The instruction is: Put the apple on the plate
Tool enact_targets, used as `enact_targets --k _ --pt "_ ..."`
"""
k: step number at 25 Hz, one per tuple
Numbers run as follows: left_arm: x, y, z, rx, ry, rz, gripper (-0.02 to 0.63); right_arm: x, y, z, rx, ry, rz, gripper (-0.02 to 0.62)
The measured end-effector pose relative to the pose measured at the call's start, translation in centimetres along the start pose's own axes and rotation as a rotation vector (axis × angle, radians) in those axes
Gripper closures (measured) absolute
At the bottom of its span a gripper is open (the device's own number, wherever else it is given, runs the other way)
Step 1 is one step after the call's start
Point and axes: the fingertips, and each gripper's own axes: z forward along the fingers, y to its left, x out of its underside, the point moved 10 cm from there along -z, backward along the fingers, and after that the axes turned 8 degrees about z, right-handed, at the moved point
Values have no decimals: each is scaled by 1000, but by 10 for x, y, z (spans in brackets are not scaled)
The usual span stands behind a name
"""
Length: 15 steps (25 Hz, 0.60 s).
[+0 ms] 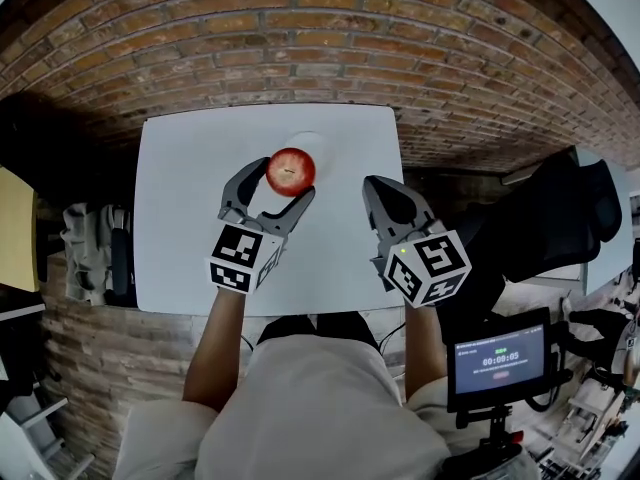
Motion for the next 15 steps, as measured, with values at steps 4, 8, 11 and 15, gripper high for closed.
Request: enact_targets --k 4,8,11,15 --pt "5 3 12 -6 22 -15 249 6 -8 13 -19 23 6 592" --pt "14 6 26 -3 47 -27 249 12 -16 28 -36 49 13 592" --pt "20 9 35 -3 60 -43 249 15 -23 38 -42 65 18 592" --pt "29 13 46 -2 70 -59 249 19 -32 48 -43 79 22 592"
